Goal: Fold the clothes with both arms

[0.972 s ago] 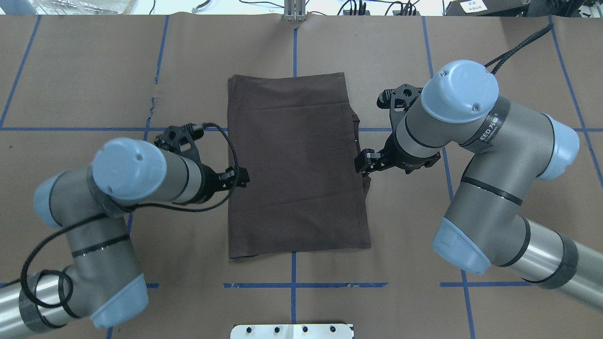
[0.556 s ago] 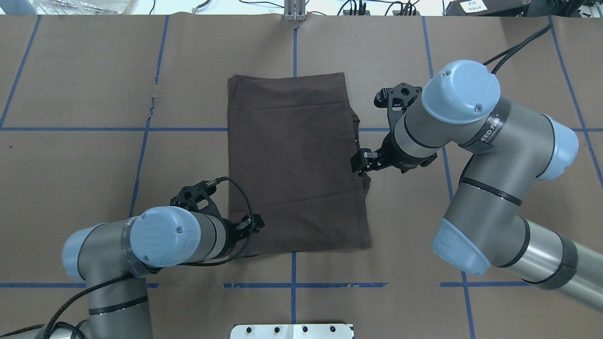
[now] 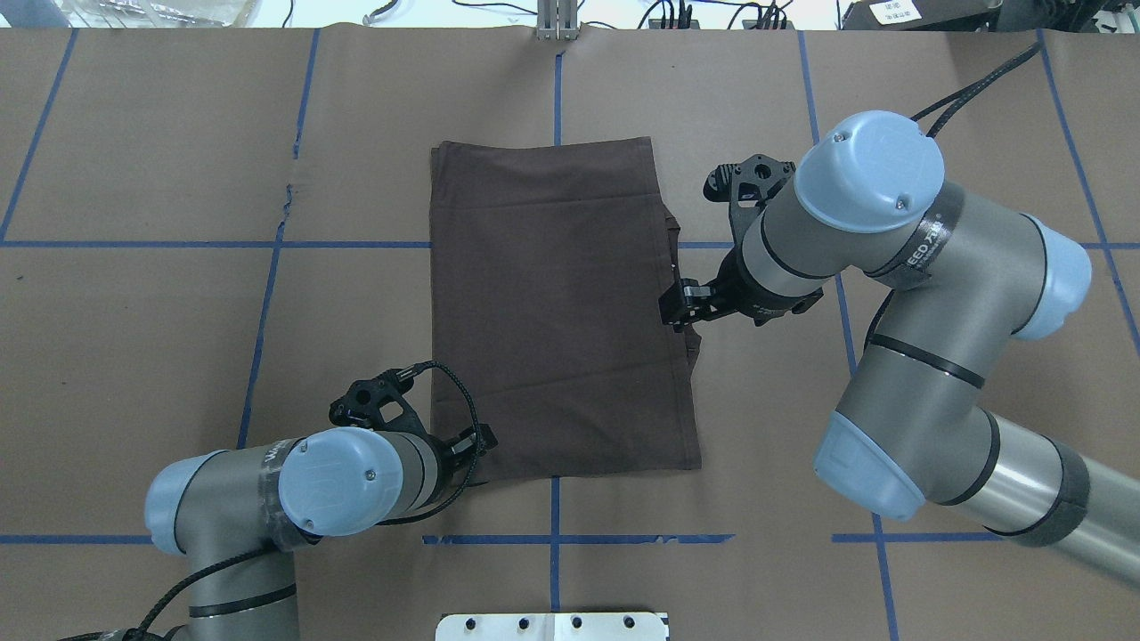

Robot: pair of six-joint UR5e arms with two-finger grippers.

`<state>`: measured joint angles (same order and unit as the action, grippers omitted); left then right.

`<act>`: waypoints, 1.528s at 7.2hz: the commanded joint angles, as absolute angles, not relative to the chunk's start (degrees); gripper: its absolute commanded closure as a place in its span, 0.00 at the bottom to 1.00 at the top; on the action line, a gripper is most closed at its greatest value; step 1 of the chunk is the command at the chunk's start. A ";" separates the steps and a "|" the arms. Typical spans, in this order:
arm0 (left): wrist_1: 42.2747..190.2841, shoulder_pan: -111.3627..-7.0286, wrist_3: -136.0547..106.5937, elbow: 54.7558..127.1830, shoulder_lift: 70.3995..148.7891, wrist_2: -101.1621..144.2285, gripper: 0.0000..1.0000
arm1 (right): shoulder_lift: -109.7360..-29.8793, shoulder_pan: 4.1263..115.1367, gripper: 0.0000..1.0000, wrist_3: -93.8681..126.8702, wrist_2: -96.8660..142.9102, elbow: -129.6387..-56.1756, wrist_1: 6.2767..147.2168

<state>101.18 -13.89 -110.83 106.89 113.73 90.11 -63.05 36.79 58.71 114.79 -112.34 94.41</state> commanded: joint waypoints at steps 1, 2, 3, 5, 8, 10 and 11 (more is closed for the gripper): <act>101.16 -13.97 -110.92 106.52 113.73 89.82 0.20 | -63.02 36.91 0.00 58.71 114.87 -112.32 94.48; 101.16 -13.89 -110.92 106.44 113.73 89.82 0.26 | -63.02 36.91 0.00 58.71 114.87 -112.32 94.48; 101.16 -13.89 -110.74 106.26 113.82 89.82 0.30 | -63.02 37.00 0.00 58.71 114.96 -112.32 94.48; 101.07 -13.89 -110.74 106.26 113.82 89.82 0.44 | -63.02 37.26 0.00 58.71 115.49 -112.32 94.48; 101.07 -13.80 -110.39 106.26 113.91 89.91 0.52 | -63.11 37.35 0.00 58.71 115.58 -112.32 94.48; 101.07 -13.62 -110.30 106.26 113.99 90.09 0.52 | -63.11 37.44 0.00 58.71 115.66 -112.32 94.48; 100.55 -13.54 -110.22 106.17 113.91 90.09 0.50 | -63.19 37.44 0.00 58.71 115.66 -112.32 94.57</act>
<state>100.96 -13.65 -110.30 106.23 113.96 90.04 -63.13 37.42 58.71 115.65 -112.33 94.50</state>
